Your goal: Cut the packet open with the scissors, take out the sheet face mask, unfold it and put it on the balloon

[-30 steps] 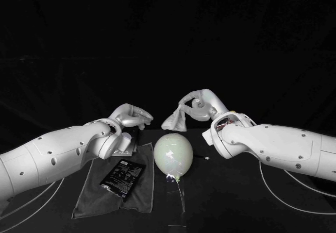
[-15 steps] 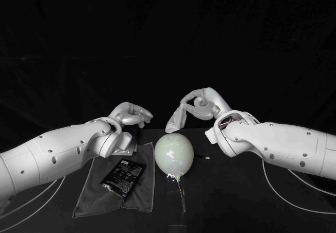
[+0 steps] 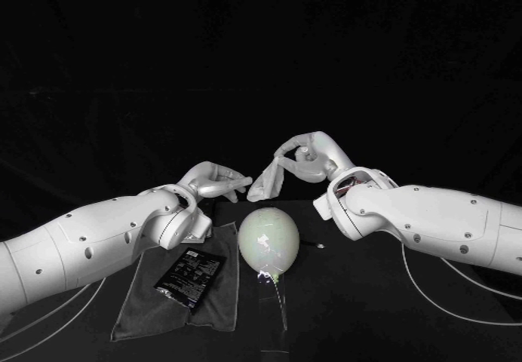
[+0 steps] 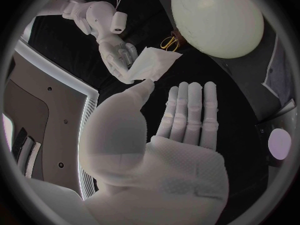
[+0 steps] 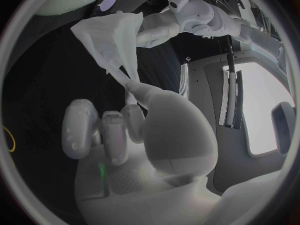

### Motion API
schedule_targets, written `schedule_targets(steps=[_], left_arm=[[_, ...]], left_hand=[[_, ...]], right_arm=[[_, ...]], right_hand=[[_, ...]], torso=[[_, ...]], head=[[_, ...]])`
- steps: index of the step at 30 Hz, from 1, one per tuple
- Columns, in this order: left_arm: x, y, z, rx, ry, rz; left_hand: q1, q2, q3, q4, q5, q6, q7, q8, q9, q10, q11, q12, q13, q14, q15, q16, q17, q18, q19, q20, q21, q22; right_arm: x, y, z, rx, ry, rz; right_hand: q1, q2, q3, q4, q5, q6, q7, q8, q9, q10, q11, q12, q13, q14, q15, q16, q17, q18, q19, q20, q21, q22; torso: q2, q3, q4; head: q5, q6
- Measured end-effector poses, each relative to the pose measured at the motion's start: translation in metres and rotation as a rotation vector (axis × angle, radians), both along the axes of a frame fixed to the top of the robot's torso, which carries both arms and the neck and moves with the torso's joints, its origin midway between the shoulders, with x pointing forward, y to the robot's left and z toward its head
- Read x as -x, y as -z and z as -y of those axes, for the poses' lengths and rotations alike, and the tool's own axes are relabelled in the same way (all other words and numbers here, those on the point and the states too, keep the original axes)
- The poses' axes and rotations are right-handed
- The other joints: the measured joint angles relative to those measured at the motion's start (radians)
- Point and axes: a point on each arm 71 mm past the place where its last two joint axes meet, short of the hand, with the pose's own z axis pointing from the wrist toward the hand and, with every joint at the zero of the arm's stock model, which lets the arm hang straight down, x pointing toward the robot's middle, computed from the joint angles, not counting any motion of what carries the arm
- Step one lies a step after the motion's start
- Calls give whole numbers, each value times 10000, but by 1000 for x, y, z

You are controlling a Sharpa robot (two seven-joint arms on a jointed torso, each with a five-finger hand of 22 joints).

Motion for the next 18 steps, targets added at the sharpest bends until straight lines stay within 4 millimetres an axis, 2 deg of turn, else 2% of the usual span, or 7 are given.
schedule_targets(steps=[5,8,9,10,12,18], left_arm=[[3,0,11,-52,467,-33],[3,1,14,-107,646,-65],[3,1,15,-122,687,-75],[3,1,15,-135,723,-86],[3,1,16,-163,800,-113],[4,2,20,-186,1025,-206]], left_hand=[[265,55,-784,506,-54,-191,239,-289,-258,-188,210,-239,-182,-147,147,-100,-81,-1,206,0,-489,-361],[346,86,-1275,752,-54,-297,344,-387,-371,-241,270,-293,-249,-204,197,-103,-110,-2,266,29,-681,-502],[738,306,-2094,1175,-54,-297,345,-441,-477,-266,306,-338,-309,-272,205,-103,-137,-2,437,27,-886,-660],[986,420,-2538,1403,-86,-298,345,-460,-533,-266,306,-345,-340,-285,216,-103,-149,-3,516,21,-999,-745],[1199,581,-3018,1657,-103,-293,341,-460,-590,-266,306,-345,-373,-285,216,-103,-164,-5,578,19,-1109,-831],[1259,829,-3627,1755,-113,12,253,-396,-647,-161,223,-345,-392,-320,180,-103,-179,-5,649,18,-1184,-920]], right_arm=[[0,-1,-3,-24,-46,18],[1,-1,-7,-46,-106,19],[1,-1,-9,-53,-128,20],[1,-1,-10,-60,-150,21],[1,-1,-13,-74,-195,26],[1,-2,-15,-83,-213,33]], right_hand=[[0,0,9,-9,-1,-12,12,1,0,0,1,-1,2,0,0,-7,2,0,0,0,0,3],[-1,-1,9,-9,-1,-5,3,1,0,-1,1,-1,2,0,0,-10,2,-1,0,0,0,5],[-1,-1,9,-10,-1,8,-11,1,0,-1,1,-2,2,0,0,-10,4,-1,-1,0,0,6],[-1,-1,9,-9,-11,12,-16,1,0,-5,5,-13,2,0,0,-14,6,0,0,0,0,6],[-1,-1,9,-9,-17,12,-18,1,0,-16,15,-19,1,0,0,-25,9,0,-1,0,0,7],[-1,-1,9,-9,-20,12,-19,1,0,-16,16,-19,-2,0,0,-28,9,0,-1,0,0,7]], torso=[[3,-6,-1],[5,-6,-5],[6,-6,-5],[6,-6,-5],[7,-2,-5],[7,-1,-5]], head=[[20,4],[27,8],[28,10],[29,11],[26,12],[13,6]])
